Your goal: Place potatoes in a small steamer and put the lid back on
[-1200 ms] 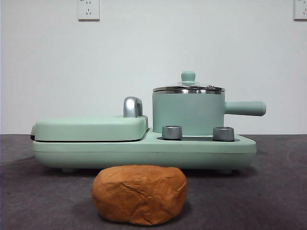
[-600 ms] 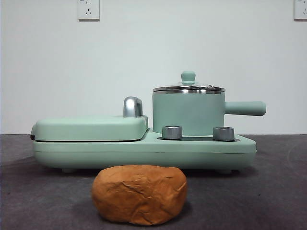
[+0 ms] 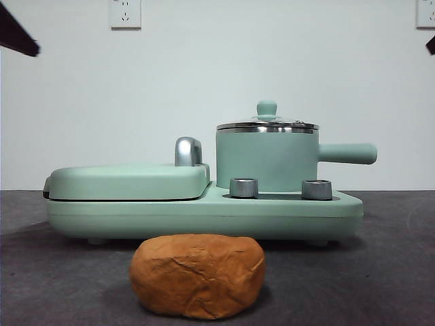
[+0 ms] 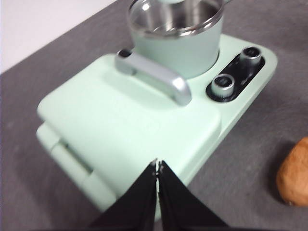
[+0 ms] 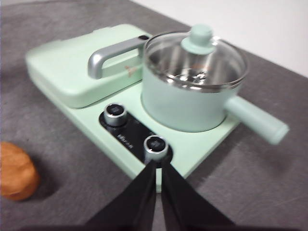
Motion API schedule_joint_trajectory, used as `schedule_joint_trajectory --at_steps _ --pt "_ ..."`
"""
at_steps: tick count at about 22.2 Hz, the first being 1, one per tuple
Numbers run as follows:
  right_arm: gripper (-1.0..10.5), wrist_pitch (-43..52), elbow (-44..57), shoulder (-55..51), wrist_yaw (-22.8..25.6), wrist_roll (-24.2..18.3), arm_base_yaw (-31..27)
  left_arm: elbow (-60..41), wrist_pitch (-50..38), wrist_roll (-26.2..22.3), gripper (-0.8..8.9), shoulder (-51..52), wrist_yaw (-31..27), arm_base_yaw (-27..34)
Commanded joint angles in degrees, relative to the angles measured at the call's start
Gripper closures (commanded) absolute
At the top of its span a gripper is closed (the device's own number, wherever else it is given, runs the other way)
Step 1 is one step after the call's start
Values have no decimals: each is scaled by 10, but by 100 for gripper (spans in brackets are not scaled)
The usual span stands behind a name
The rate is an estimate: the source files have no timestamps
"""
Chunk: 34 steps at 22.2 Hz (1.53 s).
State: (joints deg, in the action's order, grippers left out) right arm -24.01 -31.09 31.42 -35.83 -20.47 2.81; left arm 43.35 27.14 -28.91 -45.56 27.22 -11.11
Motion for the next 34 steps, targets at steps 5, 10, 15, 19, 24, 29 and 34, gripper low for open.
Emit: schedule_joint_trajectory --at_steps 5,10,15,19,24,29,34 --pt "780 4 -9 45 10 -10 37 13 -79 37 737 -46 2 -47" --pt "661 6 -9 52 34 -9 67 13 -155 119 516 -66 2 -78" --pt "662 26 -9 52 33 47 76 13 -198 162 505 -77 -5 -105" --pt "662 37 -9 52 33 86 76 13 -199 162 505 -91 -35 -127" --pt "662 42 -9 52 33 102 76 13 -232 166 505 -126 -87 -160" --pt "662 43 -9 52 33 111 76 17 -321 197 505 -182 -122 -189" --pt "662 43 -9 52 33 113 76 49 -368 208 505 -258 -133 -211"
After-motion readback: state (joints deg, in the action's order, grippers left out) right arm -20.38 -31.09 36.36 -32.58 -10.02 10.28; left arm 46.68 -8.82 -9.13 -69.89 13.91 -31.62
